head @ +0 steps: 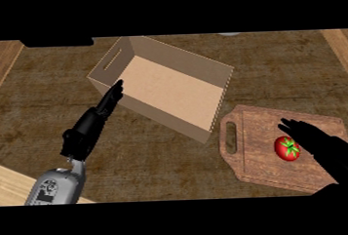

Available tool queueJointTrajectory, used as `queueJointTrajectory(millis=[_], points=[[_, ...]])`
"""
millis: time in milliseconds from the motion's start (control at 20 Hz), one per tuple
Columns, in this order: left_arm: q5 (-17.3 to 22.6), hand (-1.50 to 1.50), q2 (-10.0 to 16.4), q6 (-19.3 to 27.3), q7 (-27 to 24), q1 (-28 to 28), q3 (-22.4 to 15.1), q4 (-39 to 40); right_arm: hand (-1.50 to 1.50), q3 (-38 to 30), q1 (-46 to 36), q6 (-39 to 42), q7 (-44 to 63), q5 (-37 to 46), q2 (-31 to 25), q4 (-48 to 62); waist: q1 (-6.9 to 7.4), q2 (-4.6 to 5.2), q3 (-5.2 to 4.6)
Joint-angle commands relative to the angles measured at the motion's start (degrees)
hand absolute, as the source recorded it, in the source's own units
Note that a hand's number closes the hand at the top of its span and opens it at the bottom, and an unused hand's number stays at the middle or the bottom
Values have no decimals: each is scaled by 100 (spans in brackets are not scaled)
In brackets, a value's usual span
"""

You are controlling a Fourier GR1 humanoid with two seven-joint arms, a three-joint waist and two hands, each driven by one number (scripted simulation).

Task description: Pick the tomato from the cutting board and place it in the cardboard box

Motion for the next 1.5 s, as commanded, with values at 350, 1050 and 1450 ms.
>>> queueJointTrajectory(millis=[350,1050,1450], points=[[-337,0,-265,-91,-552,192,120,363,-150,-25,-57,277,-219,779,556,426,-16,33,37],[-490,0,-512,-206,29,82,164,-68,-150,-230,-1036,94,-522,1702,1188,2072,9,35,38],[-555,0,-512,-295,292,-405,374,110,150,-191,-392,-171,-639,2066,1315,1780,-26,31,38]])
